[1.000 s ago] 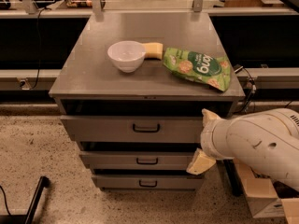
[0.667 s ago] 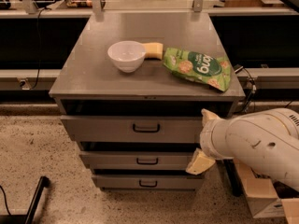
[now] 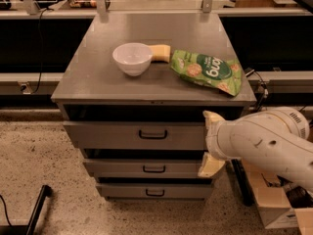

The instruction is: Open top drawer

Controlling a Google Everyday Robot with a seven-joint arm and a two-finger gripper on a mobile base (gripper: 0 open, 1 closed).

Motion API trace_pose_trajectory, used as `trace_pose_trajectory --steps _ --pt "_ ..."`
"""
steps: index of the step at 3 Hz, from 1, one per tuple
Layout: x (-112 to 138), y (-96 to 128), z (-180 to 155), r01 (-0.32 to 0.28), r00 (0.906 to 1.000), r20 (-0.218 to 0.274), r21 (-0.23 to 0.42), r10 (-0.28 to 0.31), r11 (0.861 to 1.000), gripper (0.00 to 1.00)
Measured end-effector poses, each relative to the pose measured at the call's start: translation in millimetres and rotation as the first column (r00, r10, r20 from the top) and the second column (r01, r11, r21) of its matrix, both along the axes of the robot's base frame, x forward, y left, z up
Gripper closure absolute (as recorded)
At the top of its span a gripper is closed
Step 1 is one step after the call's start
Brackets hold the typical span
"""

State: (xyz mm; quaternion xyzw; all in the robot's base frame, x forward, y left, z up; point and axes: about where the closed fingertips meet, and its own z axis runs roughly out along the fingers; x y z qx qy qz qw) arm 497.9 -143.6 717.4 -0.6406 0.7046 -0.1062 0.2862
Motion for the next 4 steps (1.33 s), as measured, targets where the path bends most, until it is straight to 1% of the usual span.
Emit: trace_pose_trajectory --steps 1,2,3,4 --pt "15.8 3.6 -7.2 -0.084 0.9965 -0.006 -0.022 0.084 0.996 0.00" --pt "23.4 5.8 -21.5 -0.142 0.9893 -0.037 -0.035 0.141 0.989 0.00" --pt "32.5 8.3 -31.8 -0.173 0.9838 -0.054 -0.043 0.171 0.984 0.00" --pt "42.8 7.4 -35.5 -0.171 0.9843 -0.053 -0.043 0.168 0.984 0.00"
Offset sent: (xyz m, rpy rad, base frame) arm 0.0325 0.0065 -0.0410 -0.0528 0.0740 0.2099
